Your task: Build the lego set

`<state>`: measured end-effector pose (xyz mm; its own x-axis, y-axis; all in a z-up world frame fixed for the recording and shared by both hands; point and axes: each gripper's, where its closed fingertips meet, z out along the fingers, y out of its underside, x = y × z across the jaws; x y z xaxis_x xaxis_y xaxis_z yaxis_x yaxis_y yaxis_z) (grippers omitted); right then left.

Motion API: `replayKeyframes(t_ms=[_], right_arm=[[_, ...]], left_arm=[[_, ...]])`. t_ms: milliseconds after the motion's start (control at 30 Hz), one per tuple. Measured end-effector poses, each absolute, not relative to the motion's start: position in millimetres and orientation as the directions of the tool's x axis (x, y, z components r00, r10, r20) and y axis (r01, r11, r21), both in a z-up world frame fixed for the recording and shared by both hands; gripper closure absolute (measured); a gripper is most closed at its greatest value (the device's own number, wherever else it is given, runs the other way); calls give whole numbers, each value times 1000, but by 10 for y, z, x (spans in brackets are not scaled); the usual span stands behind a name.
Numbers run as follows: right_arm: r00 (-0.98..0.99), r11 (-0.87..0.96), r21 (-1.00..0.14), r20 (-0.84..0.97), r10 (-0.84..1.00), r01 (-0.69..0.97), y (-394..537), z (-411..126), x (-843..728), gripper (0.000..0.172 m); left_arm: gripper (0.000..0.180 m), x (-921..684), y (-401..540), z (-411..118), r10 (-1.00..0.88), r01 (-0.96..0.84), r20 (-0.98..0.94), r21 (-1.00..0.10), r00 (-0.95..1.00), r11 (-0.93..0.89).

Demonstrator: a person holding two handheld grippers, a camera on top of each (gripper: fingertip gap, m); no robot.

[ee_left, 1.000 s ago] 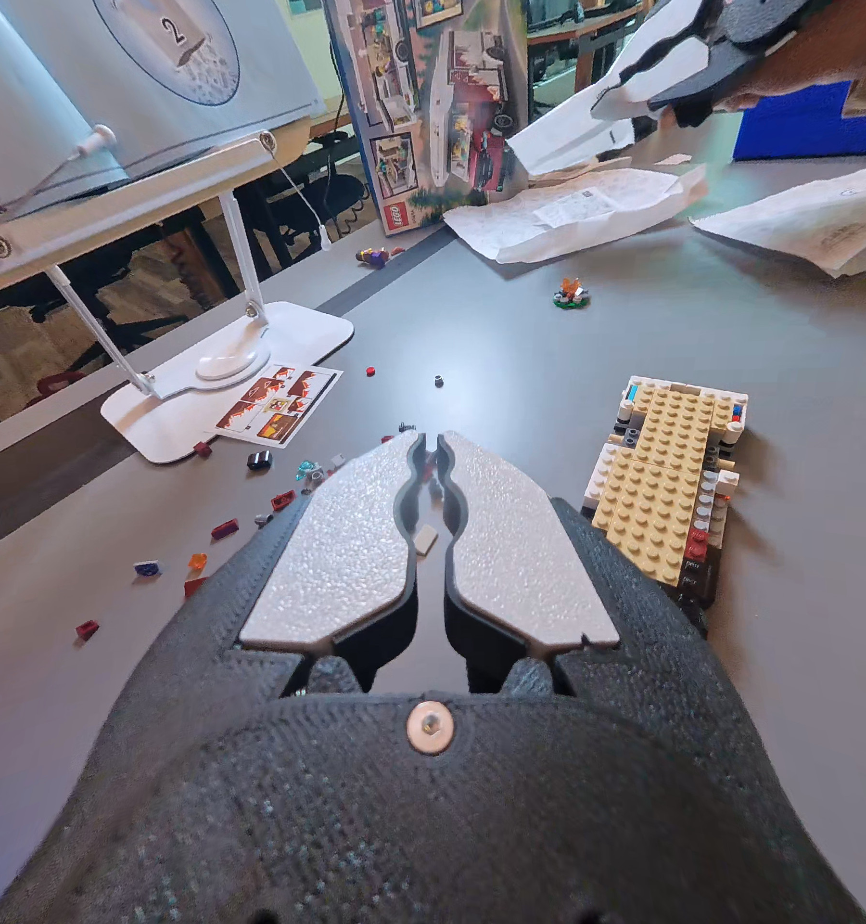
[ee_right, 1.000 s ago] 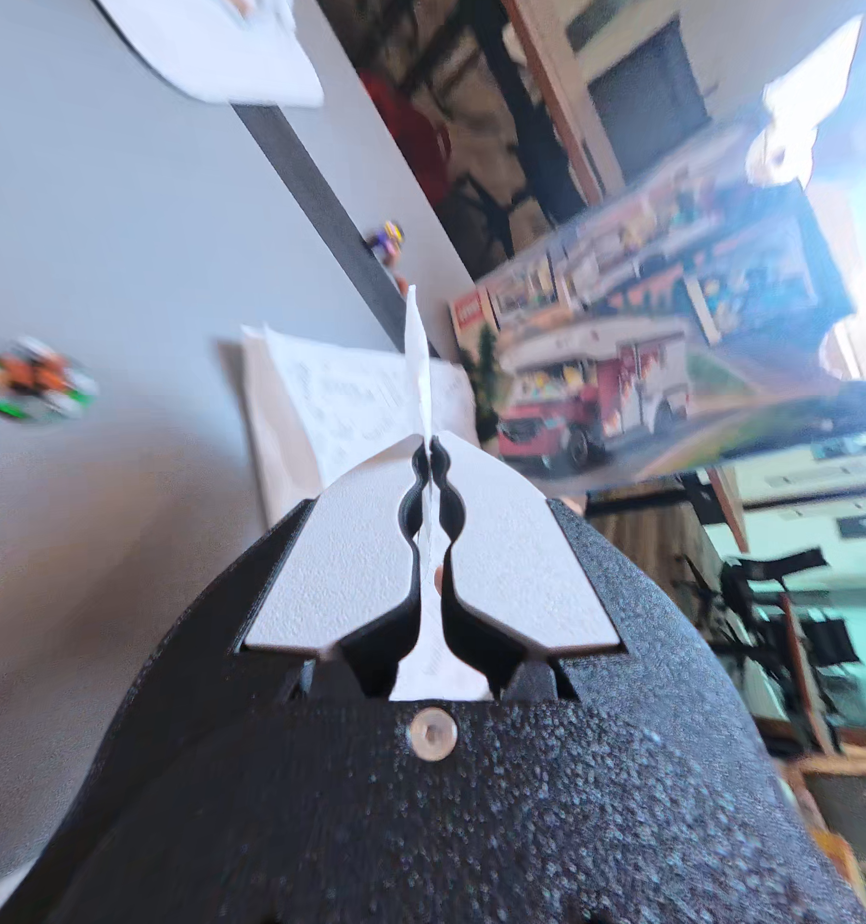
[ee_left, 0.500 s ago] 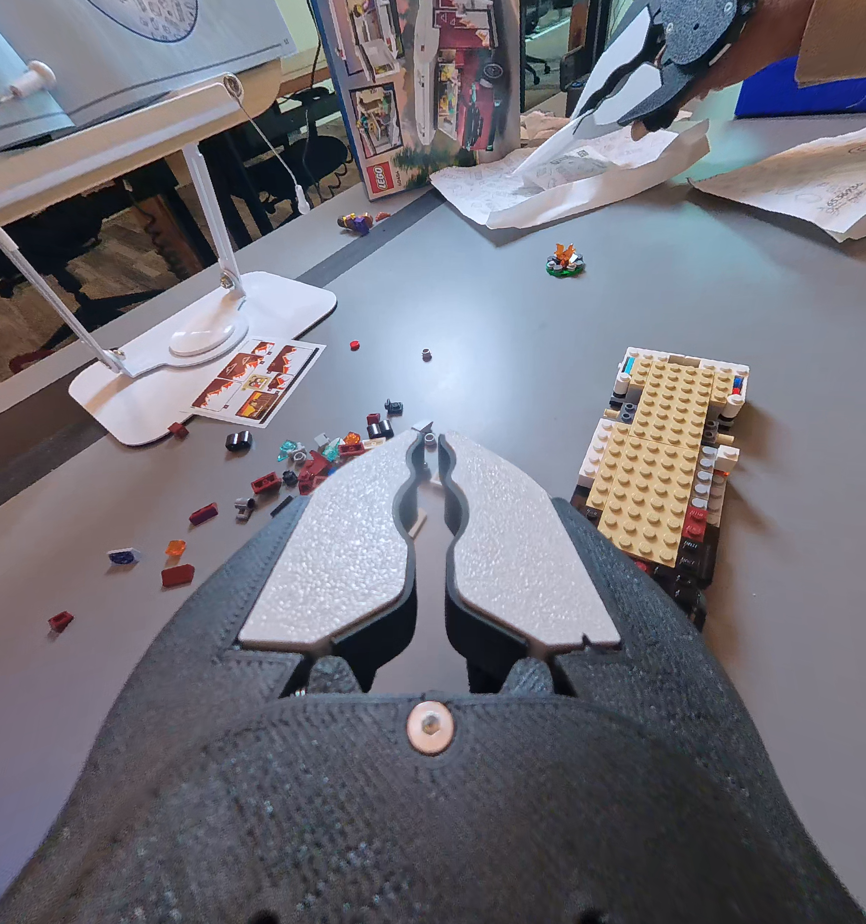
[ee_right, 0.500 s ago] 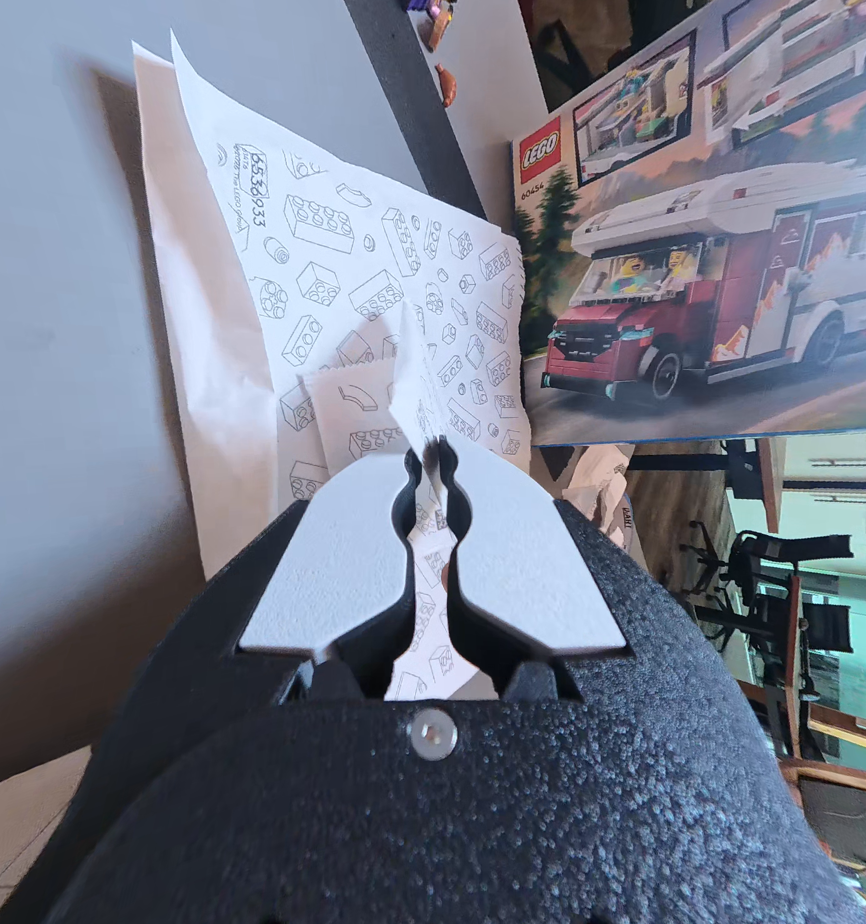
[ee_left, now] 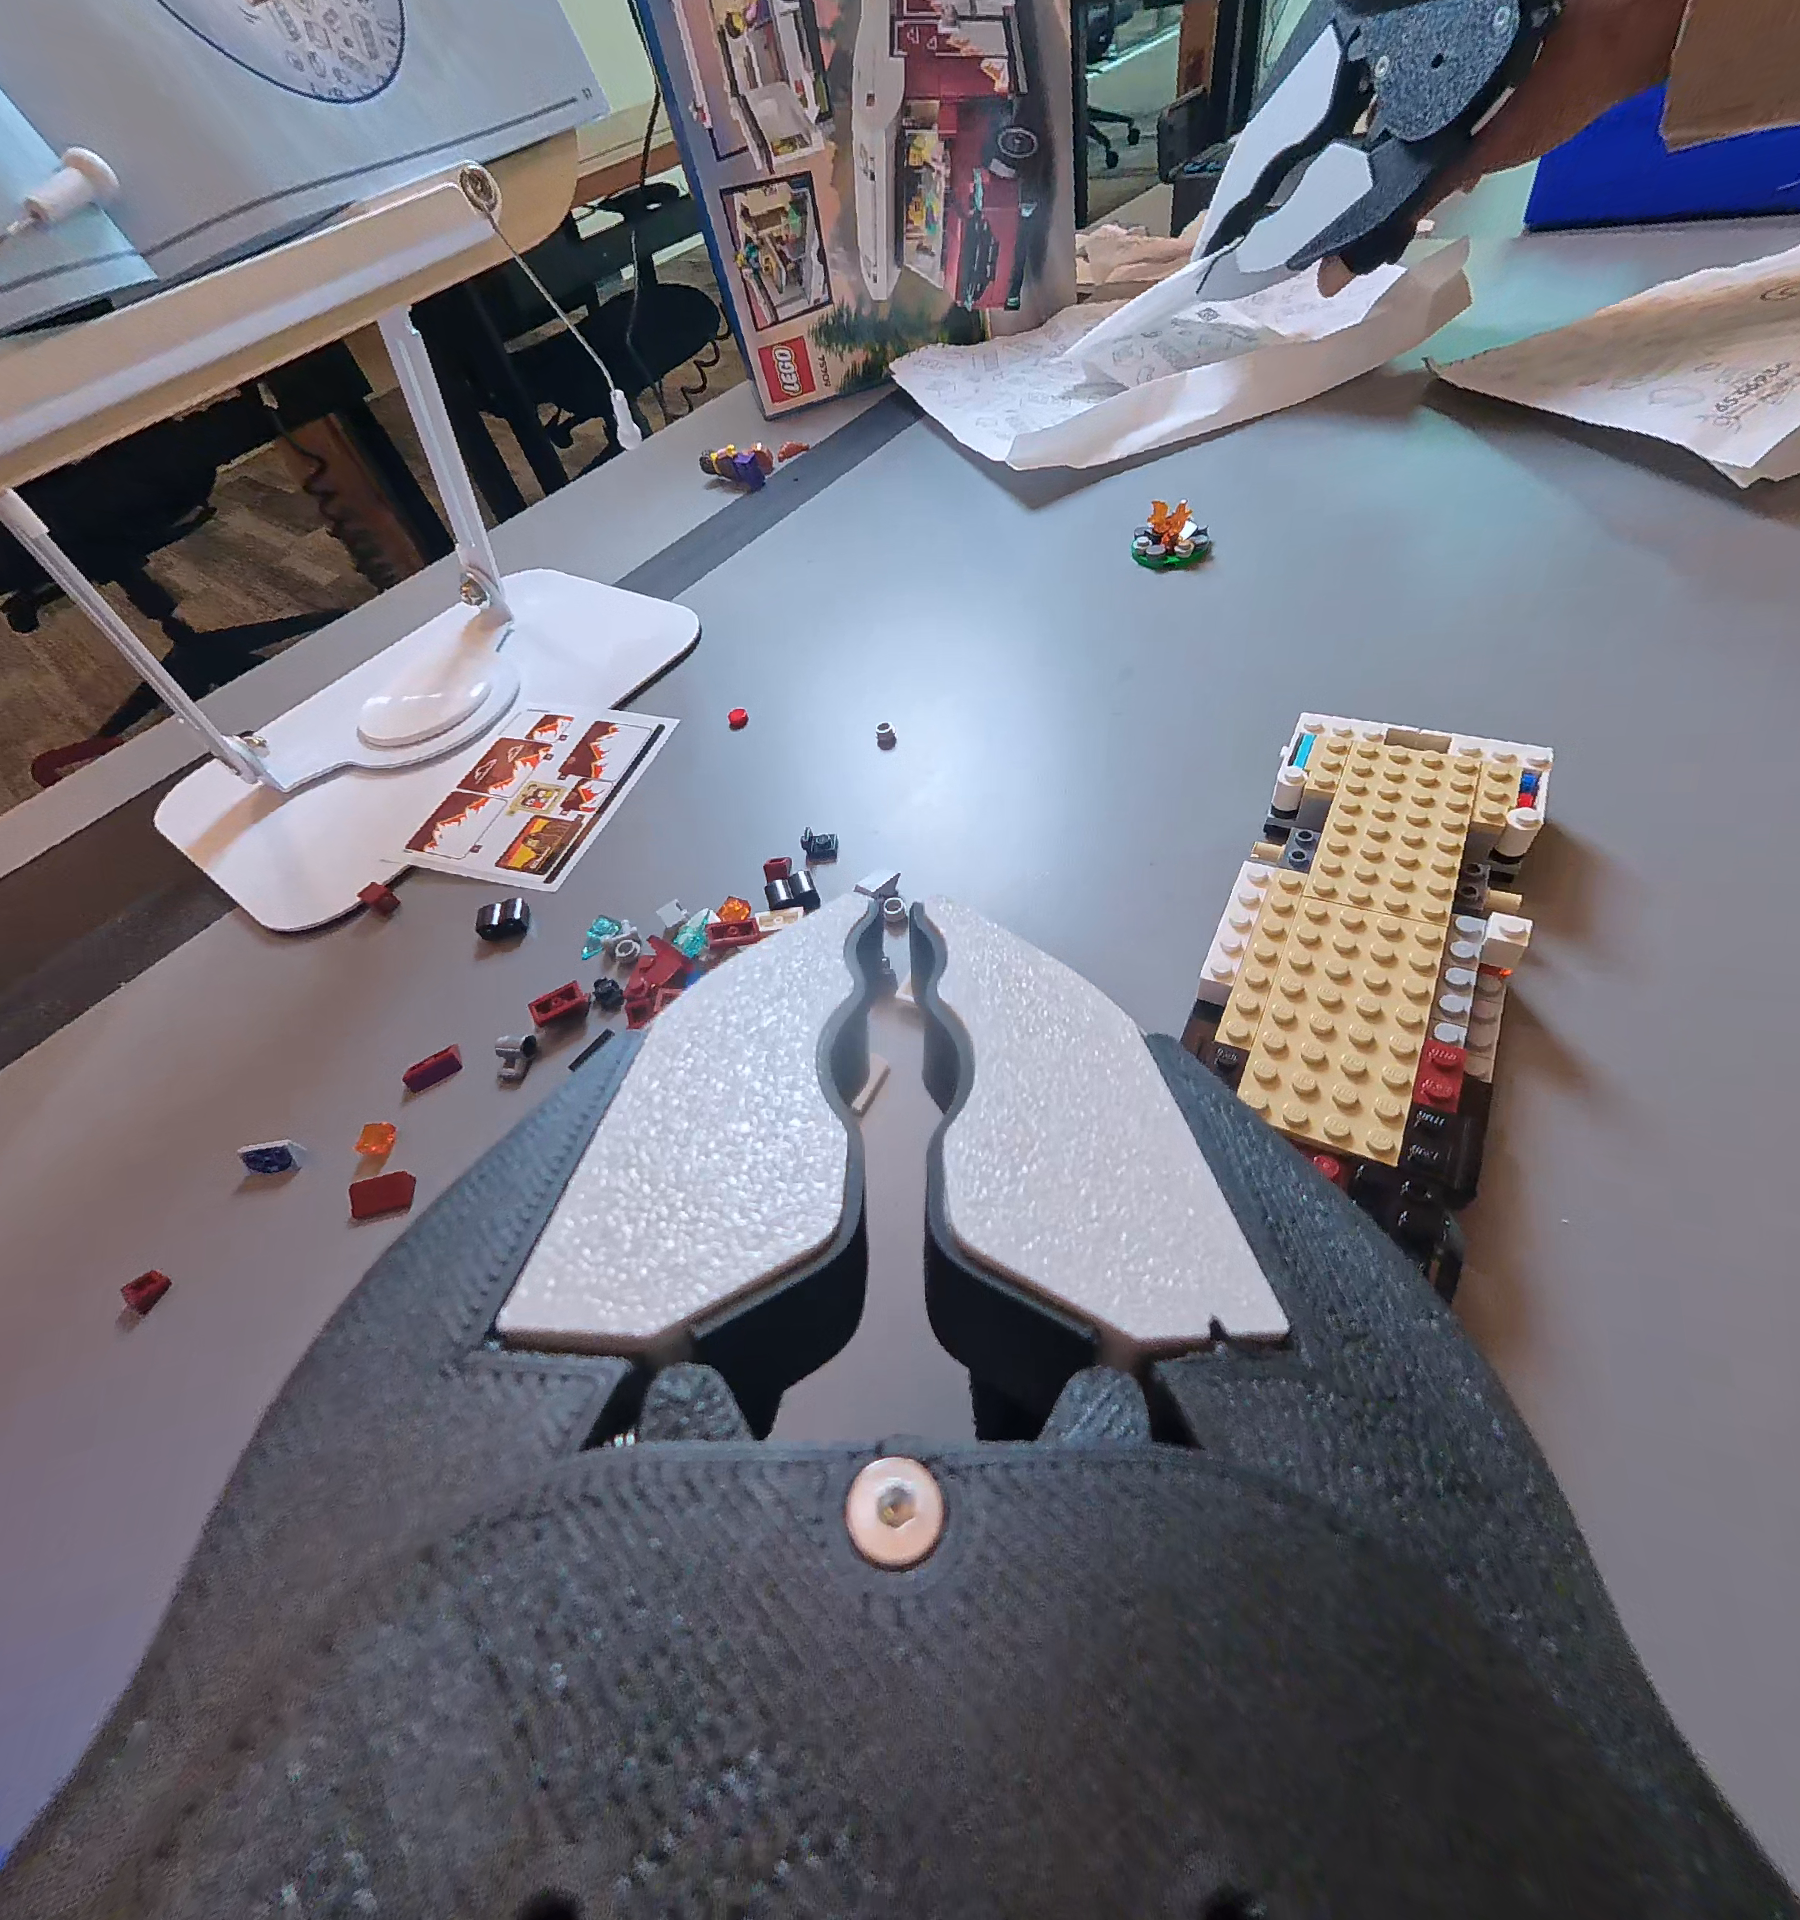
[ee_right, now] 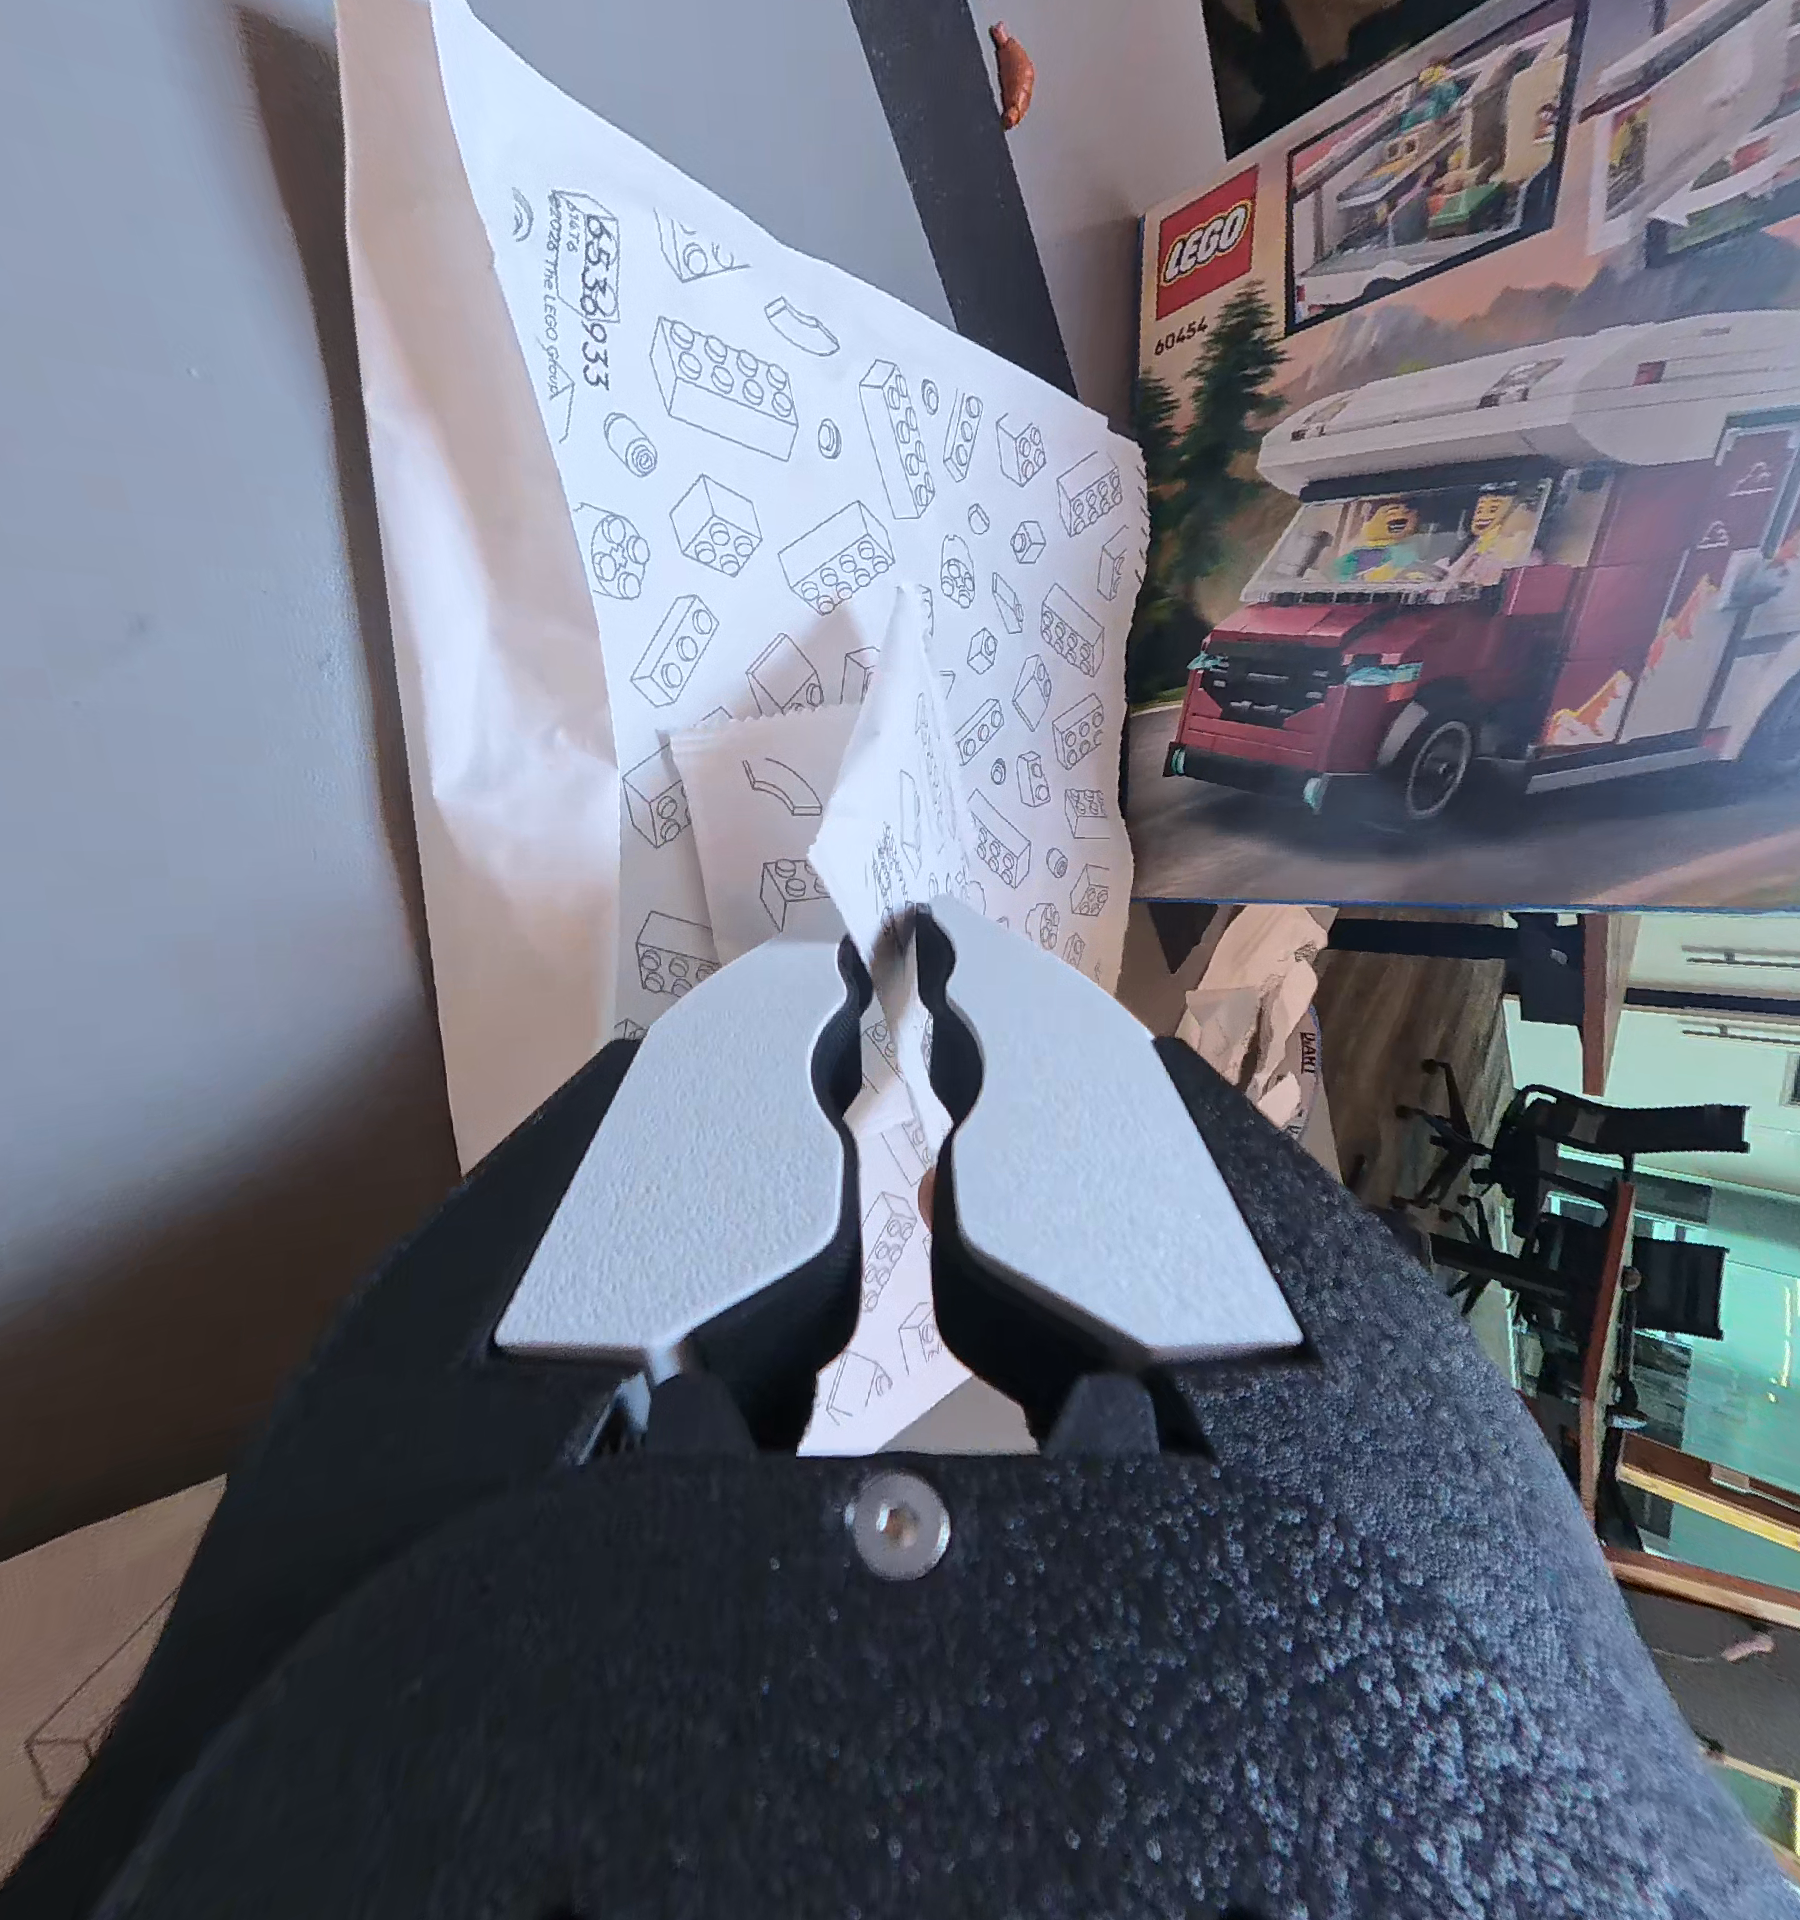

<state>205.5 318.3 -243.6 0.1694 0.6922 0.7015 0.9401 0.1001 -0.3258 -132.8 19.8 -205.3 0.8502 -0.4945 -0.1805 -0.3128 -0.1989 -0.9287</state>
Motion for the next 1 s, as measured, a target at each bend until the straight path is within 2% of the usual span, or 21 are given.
replayKeyframes(t_ms=[100,233,300,400,500,600,667,733,800,933,1000], right_arm=[[179,113,-317,756,629,942,3192,-2297,2084,171],[223,190,-388,795,564,902,2875,-1913,1928,171],[160,254,-355,808,567,900,2525,-1855,1803,171],[-21,299,-245,742,670,922,1862,-2199,1702,171],[-115,309,-201,638,762,930,1300,-2566,1659,169],[-94,285,-300,520,849,910,893,-2659,1553,154],[-44,236,-426,415,909,873,684,-2557,1485,147],[20,176,-548,331,943,818,564,-2364,1456,143],[69,136,-616,297,952,776,528,-2198,1505,142],[163,48,-586,302,939,809,647,-2178,1920,141],[221,-33,-537,290,931,843,676,-2227,2264,133]], left_arm=[[176,-1330,194,-2057,-495,-313,-180,-928,850,-200],[176,-1331,191,-2053,-497,-315,-183,-928,848,-196],[176,-1334,191,-2056,-499,-316,-182,-928,847,-197],[177,-1333,191,-2066,-504,-313,-176,-929,845,-200],[177,-1302,185,-2084,-518,-317,-174,-927,837,-201],[177,-1266,175,-2112,-532,-327,-176,-923,829,-204],[177,-1252,169,-2119,-537,-329,-175,-922,825,-204],[177,-1249,165,-2114,-538,-328,-175,-923,825,-203],[177,-1249,162,-2113,-541,-326,-170,-923,824,-206],[177,-1247,160,-2120,-543,-327,-169,-922,823,-209],[177,-1244,150,-2121,-546,-326,-166,-922,821,-210]])
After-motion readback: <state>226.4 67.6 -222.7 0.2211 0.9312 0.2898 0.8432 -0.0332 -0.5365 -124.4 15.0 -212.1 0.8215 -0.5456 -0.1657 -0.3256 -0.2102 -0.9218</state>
